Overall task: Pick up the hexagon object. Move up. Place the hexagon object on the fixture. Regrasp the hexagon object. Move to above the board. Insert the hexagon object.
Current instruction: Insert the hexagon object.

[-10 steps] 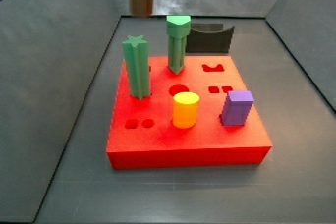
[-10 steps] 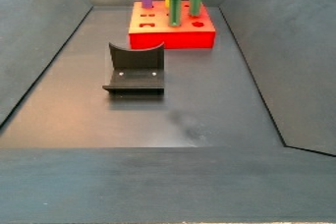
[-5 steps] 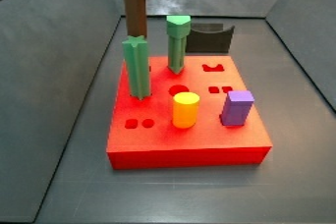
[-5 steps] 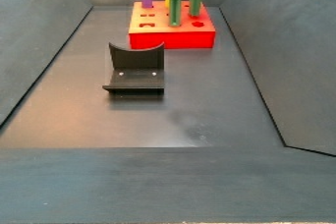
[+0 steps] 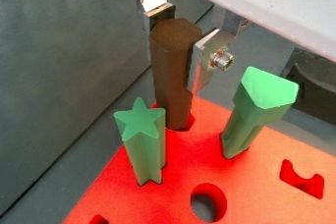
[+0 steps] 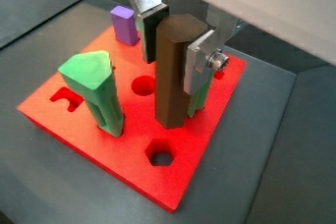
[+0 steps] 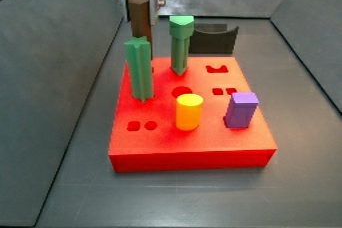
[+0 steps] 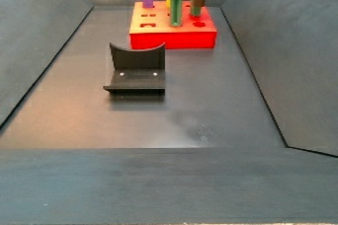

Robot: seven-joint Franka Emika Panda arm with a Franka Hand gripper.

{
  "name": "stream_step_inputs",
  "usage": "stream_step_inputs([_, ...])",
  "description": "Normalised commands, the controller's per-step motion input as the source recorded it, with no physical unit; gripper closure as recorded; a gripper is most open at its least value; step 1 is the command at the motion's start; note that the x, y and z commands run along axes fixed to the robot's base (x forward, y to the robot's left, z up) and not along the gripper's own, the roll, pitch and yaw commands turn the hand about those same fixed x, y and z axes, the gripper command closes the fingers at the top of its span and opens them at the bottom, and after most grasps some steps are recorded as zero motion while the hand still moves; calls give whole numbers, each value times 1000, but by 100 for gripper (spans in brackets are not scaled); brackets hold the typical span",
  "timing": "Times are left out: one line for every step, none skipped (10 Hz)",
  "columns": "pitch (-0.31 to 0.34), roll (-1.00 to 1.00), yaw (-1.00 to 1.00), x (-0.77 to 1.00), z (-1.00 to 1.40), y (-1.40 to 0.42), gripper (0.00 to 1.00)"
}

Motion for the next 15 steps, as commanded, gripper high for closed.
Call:
stream_step_inputs([-193, -400, -131, -143, -343, 300, 100])
stream_step_inputs([-181, -393, -209, 0, -340, 326, 100])
stream_step_inputs([-146, -287, -180, -14, -486, 103, 100])
stream_step_inputs([0, -20, 0, 26, -100, 0, 100])
stream_step_inputs([0, -124, -211, 69, -457, 14, 100])
stream_step_inputs([0, -150, -700, -49, -540, 106, 100])
stream_step_inputs([20, 0, -40, 0, -14, 0, 100])
stream_step_inputs([0, 0, 0, 0, -29, 0, 100])
stream_step_inputs([-27, 0, -26, -480, -17, 197, 100])
stream_step_inputs([0, -90, 0, -34, 0, 466, 100])
stream_step_inputs([36, -123, 0, 60, -17, 446, 100])
stream_step_inputs([39, -66, -26, 0, -63, 400, 100])
stream_step_inputs([14, -36, -117, 94, -437, 140, 100])
stream_step_inputs([0, 79, -397, 11, -920, -331, 100])
stream_step_inputs([0, 59, -666, -9, -874, -509, 100])
